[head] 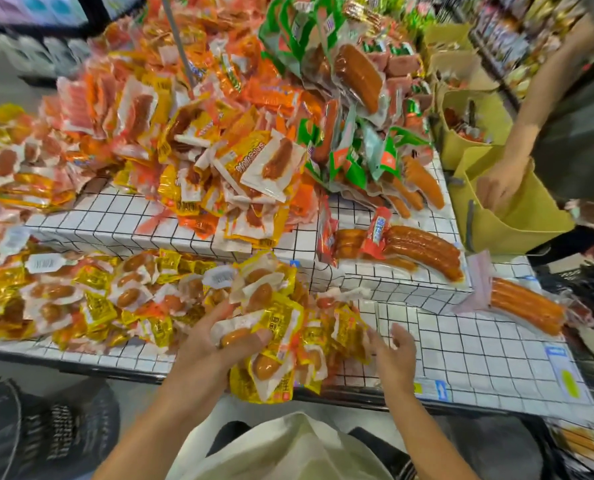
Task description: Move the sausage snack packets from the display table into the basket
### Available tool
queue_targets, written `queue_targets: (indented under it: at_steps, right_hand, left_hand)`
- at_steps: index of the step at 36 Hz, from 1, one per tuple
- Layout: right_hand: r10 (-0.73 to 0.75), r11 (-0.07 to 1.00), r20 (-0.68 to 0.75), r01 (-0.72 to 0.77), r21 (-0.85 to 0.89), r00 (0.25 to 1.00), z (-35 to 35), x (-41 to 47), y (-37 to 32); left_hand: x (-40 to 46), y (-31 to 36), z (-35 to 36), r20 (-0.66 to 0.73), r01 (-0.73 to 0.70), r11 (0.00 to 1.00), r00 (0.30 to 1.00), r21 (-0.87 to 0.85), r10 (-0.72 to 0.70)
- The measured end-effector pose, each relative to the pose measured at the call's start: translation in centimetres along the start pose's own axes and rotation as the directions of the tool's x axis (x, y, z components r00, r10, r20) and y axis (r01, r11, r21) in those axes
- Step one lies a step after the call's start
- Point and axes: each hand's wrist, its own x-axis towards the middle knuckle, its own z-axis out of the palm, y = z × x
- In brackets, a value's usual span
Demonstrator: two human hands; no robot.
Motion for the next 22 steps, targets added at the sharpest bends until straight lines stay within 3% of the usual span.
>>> queue_targets:
  at_steps: [3,6,8,10,13,18,22]
  right_hand:
    - [-0.104,0.976,-0.013,0.105,0.191,0.994,-2.2,-0.7,-1.0]
    - [-0.058,0.928,0.275,-0.05,0.37,0.96,-3.1,-1.0,-3.0]
    - [-0.007,0.896,0.524,-0.228,0.382,0.851,-3.0,-1.6,-4.2]
    - [0.007,0.865,0.673,-0.342,0.367,0.74,-2.7,-1.9,-4.7]
    - [0.042,0.881,0.7,-0.357,0.31,0.713,-2.7,-2.2,-4.9]
    - [0.058,0.926,0.605,-0.27,0.265,0.794,-3.0,-1.1,-3.9]
    - [0.043,0.95,0.542,-0.203,0.239,0.839,-2.0,-0.5,-4.5]
  left_hand:
    - [0.5,-1.1,1.5,0.074,0.056,0.998,0.996,0.0,-0.056]
    - [1.2,-2.2,3.4,0.202,0.115,0.993,0.972,0.027,-0.118]
    - [1.9,-3.0,4.5,0.244,0.2,0.978,0.948,0.051,-0.207]
    - [2.8,-4.5,5.3,0.245,0.261,0.963,0.931,0.071,-0.27]
    - [4.3,-7.4,5.6,0.088,0.323,0.943,0.94,0.084,-0.33]
    - [4.9,-11.2,5.2,-0.125,0.364,0.929,0.927,0.062,-0.355]
    - [4.9,-12.4,5.9,-0.227,0.261,0.963,0.944,0.071,-0.24]
